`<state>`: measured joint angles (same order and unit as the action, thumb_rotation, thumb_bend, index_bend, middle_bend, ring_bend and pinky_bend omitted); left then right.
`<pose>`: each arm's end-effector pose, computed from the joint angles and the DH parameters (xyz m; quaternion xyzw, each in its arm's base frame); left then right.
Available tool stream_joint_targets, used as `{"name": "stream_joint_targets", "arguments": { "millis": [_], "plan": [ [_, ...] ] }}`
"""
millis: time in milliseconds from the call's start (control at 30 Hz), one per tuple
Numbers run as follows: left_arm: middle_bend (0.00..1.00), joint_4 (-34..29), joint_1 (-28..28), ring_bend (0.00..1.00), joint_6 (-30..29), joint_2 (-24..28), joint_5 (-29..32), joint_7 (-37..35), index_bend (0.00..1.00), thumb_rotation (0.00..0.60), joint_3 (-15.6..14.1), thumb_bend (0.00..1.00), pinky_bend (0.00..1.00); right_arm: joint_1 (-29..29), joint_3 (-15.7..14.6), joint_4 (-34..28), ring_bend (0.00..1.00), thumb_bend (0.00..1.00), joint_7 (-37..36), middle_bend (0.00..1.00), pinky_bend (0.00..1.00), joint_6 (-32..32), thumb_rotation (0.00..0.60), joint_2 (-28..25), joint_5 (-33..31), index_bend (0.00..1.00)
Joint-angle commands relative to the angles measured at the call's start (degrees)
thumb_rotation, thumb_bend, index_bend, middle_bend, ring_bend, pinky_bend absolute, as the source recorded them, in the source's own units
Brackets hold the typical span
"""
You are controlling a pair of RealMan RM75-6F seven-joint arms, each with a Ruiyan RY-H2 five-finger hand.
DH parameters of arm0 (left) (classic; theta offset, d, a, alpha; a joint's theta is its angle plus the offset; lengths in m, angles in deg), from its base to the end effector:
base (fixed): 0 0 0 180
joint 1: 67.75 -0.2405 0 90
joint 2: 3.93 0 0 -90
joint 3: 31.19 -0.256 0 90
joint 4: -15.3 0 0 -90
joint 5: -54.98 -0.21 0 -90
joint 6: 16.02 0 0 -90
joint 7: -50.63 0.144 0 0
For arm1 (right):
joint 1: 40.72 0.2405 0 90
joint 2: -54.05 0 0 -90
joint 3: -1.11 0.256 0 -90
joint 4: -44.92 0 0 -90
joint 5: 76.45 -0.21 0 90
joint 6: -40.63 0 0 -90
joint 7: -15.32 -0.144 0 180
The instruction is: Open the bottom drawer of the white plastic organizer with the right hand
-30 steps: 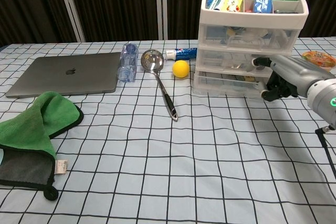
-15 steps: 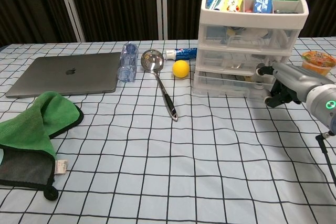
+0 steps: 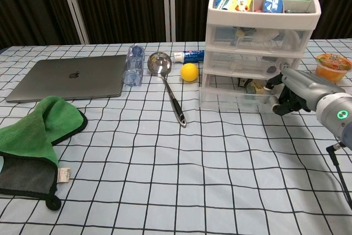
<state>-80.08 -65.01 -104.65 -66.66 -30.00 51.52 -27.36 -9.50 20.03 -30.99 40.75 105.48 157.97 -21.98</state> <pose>-0.3063 0.1722 0.1734 -0.5646 -0.3826 -0.4030 0.6103 -0.1946 -0.3281 -0.0458 0.5822 -0.4994 0.3692 0.5248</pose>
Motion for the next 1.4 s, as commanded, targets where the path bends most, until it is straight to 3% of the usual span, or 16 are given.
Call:
{"name": "stream_joint_targets", "arguments": {
  "millis": [33, 467, 1133, 1267, 1400],
  "plan": [
    [0.00, -0.03, 0.01, 0.00, 0.01, 0.00, -0.03, 0.05, 0.00, 0.600, -0.02, 0.00, 0.00, -0.16, -0.61, -0.92, 0.96, 0.61, 0.18, 1.00, 0.83, 0.43, 0.600, -0.30, 0.22, 0.64],
    [0.00, -0.48, -0.17, 0.00, -0.45, -0.04, -1.11, 0.85, 0.00, 0.600, -0.56, 0.00, 0.00, -2.29, -3.84, -7.61, 0.96, 0.61, 2.55, 1.00, 0.83, 1.83, 0.600, -3.88, -1.51, 0.64],
    [0.00, -1.44, -0.92, 0.00, -2.07, 0.29, -3.37, 1.24, 0.00, 0.600, -1.47, 0.00, 0.00, -5.50, -9.51, -11.47, 0.96, 0.61, 1.51, 1.00, 0.83, 5.73, 0.600, -4.10, 3.61, 0.64],
    [0.00, -1.38, -0.93, 0.00, -2.04, 0.37, -3.40, 1.03, 0.00, 0.600, -1.49, 0.00, 0.00, -5.86, -9.97, -11.69, 0.96, 0.59, 0.93, 1.00, 0.83, 6.13, 0.600, -3.96, 4.65, 0.62],
    [0.00, -1.39, -0.90, 0.00, -1.91, 0.41, -3.25, 1.00, 0.00, 0.600, -1.44, 0.00, 0.00, -6.07, -10.27, -12.07, 0.95, 0.53, 0.16, 1.00, 0.82, 5.92, 0.600, -4.10, 5.41, 0.53]
  ]
}}
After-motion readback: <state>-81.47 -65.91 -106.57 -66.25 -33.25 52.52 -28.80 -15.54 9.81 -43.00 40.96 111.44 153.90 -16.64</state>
